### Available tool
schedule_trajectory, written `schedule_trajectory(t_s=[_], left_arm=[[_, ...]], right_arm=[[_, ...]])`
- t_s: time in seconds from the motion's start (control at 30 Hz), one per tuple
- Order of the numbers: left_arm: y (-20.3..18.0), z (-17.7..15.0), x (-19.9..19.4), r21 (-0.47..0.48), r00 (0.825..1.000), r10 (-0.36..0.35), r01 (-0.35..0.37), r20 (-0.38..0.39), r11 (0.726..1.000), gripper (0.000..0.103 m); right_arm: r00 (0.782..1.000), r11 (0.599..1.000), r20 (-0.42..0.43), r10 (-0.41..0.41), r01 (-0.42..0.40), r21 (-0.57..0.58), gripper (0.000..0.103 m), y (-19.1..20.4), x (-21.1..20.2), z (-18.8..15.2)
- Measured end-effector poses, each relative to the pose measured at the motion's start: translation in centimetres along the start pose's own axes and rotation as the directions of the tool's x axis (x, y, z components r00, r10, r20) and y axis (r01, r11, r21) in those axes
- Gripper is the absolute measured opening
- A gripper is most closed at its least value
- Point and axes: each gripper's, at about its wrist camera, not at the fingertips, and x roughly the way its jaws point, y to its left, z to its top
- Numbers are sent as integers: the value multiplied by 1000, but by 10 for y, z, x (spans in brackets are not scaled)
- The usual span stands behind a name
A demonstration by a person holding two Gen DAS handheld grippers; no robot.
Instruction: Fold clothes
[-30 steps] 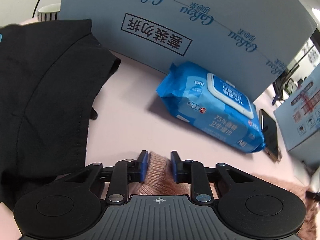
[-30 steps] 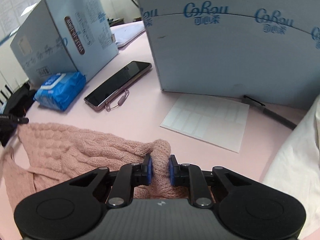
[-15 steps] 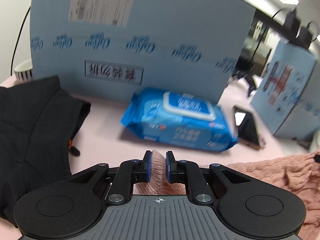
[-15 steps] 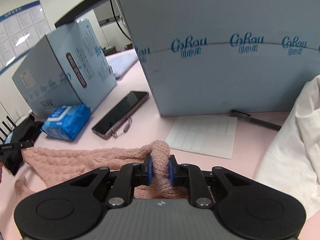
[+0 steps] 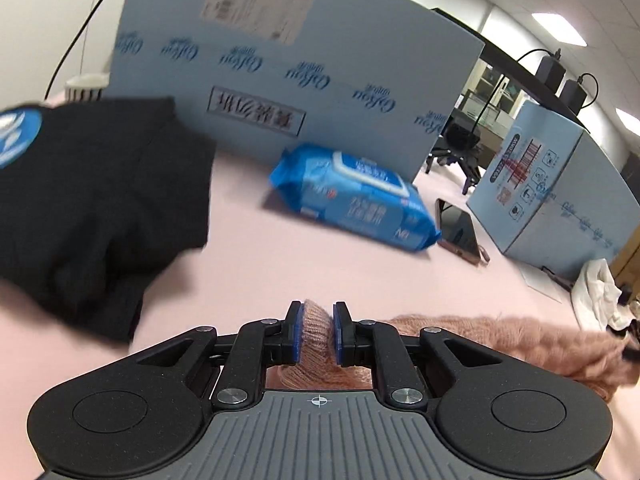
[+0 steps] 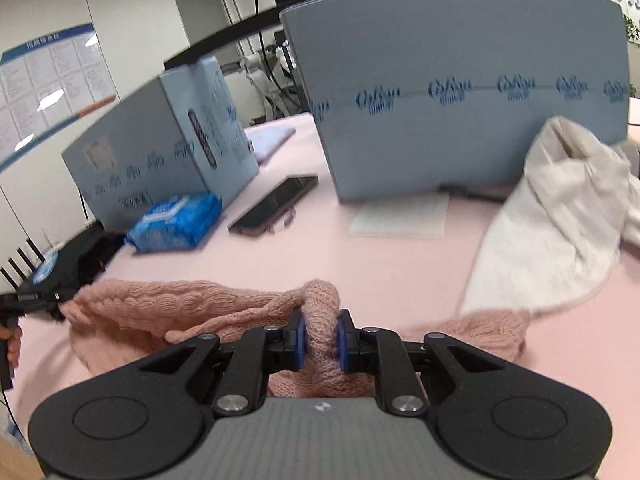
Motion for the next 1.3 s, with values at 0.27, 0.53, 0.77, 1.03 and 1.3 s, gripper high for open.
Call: schedule_trajectory(t_s=[0.27, 0.53, 0.77, 1.03, 1.3], left_arm=[[16, -11, -11, -100, 1000, 6, -5, 12, 995, 20], [24, -12, -23, -122, 1000, 25, -24, 11, 992, 29], [35, -15, -45, -188, 999, 41, -39, 6, 981, 29], [35, -32, -39, -269, 997, 14, -35, -78, 962, 37], [49, -40, -28, -525, 984, -160, 97, -74, 845, 50]], right_arm=[[999, 999, 10, -41, 41, -12, 20, 9, -10, -34], [994, 982, -61, -89, 78, -173, 49, 26, -27, -44], [1000, 1000, -19, -2, 2, 17, 49, 21, -59, -23], [949, 921, -49, 311, -314, -229, 49, 134, 18, 17], [897, 572, -296, 329, -439, -693, 50, 300, 106, -27]])
